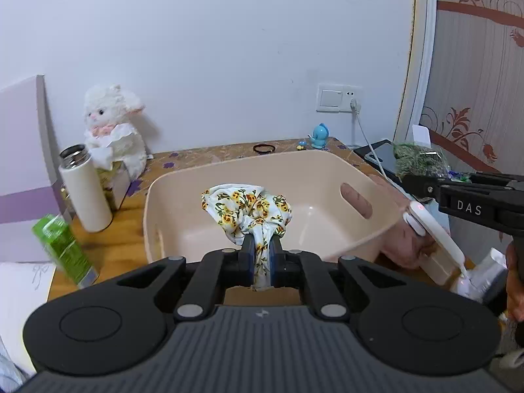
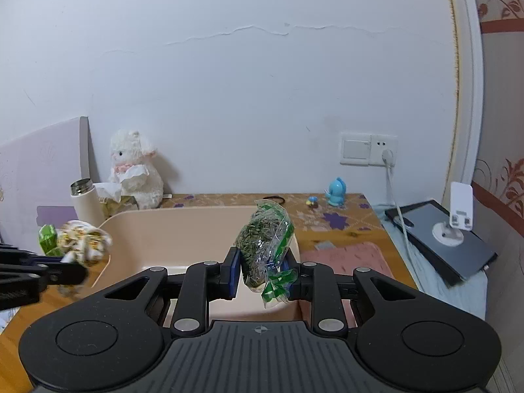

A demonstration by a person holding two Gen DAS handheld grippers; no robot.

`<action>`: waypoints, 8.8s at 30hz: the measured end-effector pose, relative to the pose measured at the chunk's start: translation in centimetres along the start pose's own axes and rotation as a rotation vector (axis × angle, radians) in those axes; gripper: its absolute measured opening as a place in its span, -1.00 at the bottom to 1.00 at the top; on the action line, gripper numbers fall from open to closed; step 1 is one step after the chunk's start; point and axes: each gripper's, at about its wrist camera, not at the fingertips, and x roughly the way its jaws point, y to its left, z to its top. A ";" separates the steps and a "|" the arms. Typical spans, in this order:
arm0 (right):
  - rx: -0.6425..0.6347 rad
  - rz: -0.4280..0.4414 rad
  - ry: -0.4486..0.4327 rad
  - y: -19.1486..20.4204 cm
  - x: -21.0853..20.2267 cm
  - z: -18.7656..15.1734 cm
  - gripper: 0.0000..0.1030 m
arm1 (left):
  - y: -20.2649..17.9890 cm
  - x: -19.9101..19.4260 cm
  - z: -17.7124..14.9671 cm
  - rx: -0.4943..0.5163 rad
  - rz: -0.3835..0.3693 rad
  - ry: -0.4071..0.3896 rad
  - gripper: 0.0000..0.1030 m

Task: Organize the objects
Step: 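Lift both items over the basket and open both tools to drop them, then grasp the blue-and-white box with the left tool while the right tool grasps the orange cloth, then carry both items over the basket and release them inside, then grasp the beige figurine with the left tool while the right tool grasps the black cube, then lift both items into the basket and open both tools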

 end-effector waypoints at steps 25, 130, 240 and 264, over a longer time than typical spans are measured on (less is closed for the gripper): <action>-0.052 -0.029 0.116 2.6 7.6 -0.5 0.35 | 0.5 9.6 0.7 -0.001 0.153 0.103 0.50; 0.025 0.019 -0.033 2.5 2.7 2.1 -0.73 | -0.5 5.4 2.1 0.029 0.098 0.042 0.30; -0.169 0.010 0.265 7.2 4.0 -12.0 -0.44 | 0.2 4.5 -11.3 0.051 -0.116 0.291 -0.59; -0.147 -0.002 -0.030 6.9 -2.1 -3.0 -0.44 | -0.8 -0.5 -2.9 0.090 -0.100 0.050 -0.59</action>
